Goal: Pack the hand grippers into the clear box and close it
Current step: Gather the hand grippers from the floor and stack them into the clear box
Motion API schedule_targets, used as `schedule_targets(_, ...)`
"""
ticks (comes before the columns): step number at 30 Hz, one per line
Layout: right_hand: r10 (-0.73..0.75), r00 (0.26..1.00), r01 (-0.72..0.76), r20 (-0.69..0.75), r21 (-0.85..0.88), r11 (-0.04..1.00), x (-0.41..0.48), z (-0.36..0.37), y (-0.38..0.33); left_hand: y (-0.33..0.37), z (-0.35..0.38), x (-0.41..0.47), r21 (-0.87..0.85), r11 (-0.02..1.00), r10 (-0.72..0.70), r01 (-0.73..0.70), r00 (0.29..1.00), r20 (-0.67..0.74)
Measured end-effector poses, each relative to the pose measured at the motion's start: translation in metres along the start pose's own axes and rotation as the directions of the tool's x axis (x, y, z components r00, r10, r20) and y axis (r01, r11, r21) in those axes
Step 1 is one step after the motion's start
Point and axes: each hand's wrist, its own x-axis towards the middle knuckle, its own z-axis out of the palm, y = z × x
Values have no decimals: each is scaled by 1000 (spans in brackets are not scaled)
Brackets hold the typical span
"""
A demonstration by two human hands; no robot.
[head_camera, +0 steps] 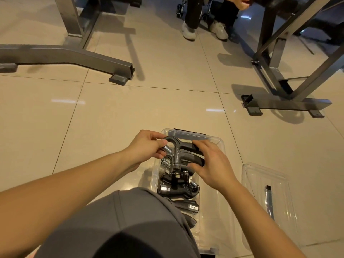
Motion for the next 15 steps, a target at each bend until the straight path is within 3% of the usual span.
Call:
schedule_targets(2,35,999,-35,5,6,999,5,3,9,-3,1,2,257,956,143,-143,990,19)
schedule_targets(4,93,996,-93,11,-12,996,12,12,19,-9,-5,1,665,683,311,-301,944,107)
schedule_targets(5,118,993,-118,22,-27,993,15,19,24,-13,-9,0,771,543,320,-332,931,175)
schedule_targets(7,144,987,-141,68,-54,989,21,36,29,-22,-18,-2,840,400,221,-368,928,301)
schedule_targets(9,157,982,-149,108,-76,986,26,54,33,-29,-25,-1,837,379,131,-395,918,374)
schedule_targets(15,184,974,-183,130,-18,983,34,100,45,-44,-36,6,841,307,193,-445,895,403)
